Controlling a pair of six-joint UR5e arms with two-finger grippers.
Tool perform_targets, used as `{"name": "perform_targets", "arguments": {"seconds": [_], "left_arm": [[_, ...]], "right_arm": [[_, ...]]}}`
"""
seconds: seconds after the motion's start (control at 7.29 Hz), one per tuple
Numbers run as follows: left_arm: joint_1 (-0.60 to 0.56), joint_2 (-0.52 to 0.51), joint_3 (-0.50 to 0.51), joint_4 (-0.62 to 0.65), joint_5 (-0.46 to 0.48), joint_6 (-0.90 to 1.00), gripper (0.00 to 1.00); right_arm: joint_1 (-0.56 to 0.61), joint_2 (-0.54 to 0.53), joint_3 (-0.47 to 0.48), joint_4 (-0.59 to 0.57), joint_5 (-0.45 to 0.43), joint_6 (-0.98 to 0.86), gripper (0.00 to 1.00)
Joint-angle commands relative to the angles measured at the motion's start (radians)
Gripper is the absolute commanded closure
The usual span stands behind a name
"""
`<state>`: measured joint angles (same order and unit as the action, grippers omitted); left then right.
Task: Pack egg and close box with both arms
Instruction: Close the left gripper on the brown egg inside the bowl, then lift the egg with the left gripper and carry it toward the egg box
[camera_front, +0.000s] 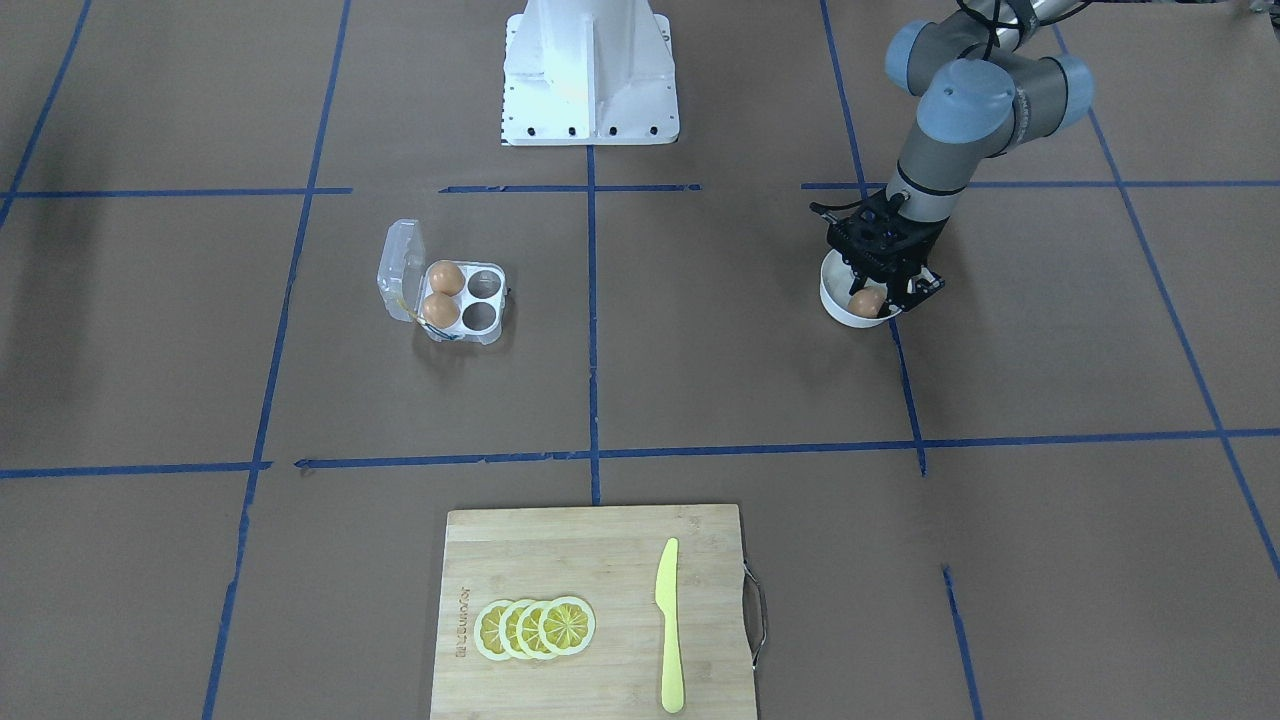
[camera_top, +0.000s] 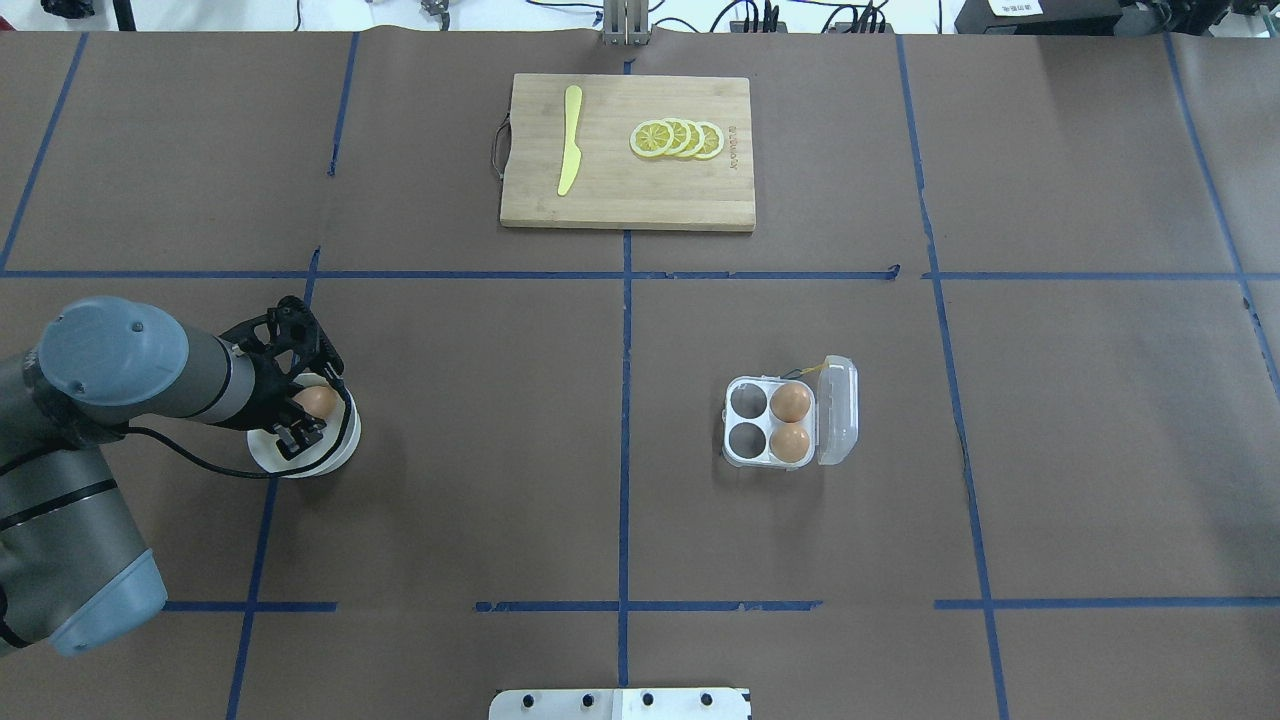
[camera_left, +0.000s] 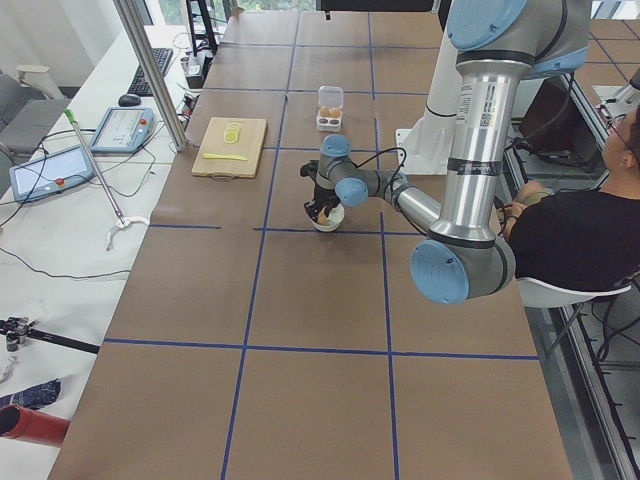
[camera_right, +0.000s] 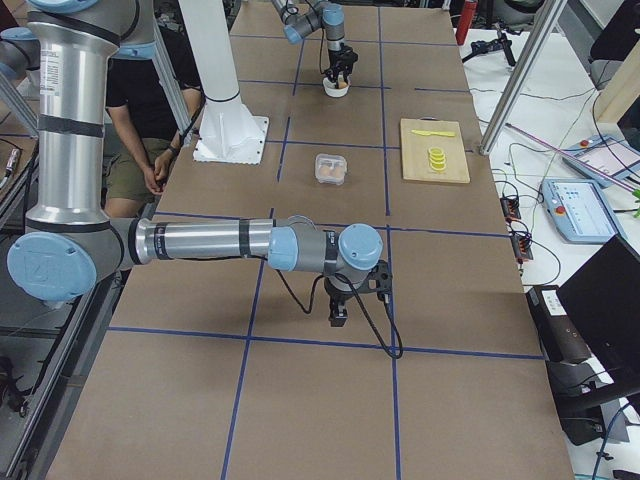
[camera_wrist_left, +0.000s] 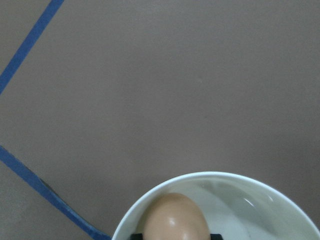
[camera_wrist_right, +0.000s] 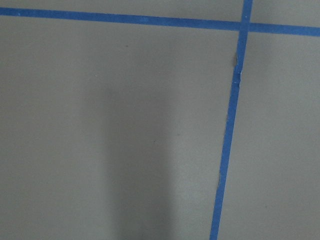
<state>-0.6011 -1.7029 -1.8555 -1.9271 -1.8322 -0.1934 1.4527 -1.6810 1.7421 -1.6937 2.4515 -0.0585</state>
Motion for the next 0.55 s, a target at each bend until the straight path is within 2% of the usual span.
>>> {"name": "perform_targets", "arguments": {"seconds": [0.0, 0.14, 0.27, 0.41], "left_arm": [[-0.031, -0.024, -0.089, 0.154, -0.007, -0.001, 1.00], [-0.067, -0.111, -0.123, 0.298, -0.033, -0.006, 1.00], [-0.069, -0.226, -0.081, 0.378, -0.120, -0.021, 1.00], [-0.065, -0.285, -0.070, 0.382, -0.158, -0.100, 1.00]], "right_arm": [[0.000, 0.000, 0.013, 0.000, 0.006, -0.001, 0.00], [0.000, 0.001, 0.022, 0.000, 0.006, -0.001, 0.00], [0.000, 0.001, 0.025, 0.002, 0.004, -0.003, 0.00], [0.000, 0.003, 0.027, 0.002, 0.003, -0.003, 0.00]]}}
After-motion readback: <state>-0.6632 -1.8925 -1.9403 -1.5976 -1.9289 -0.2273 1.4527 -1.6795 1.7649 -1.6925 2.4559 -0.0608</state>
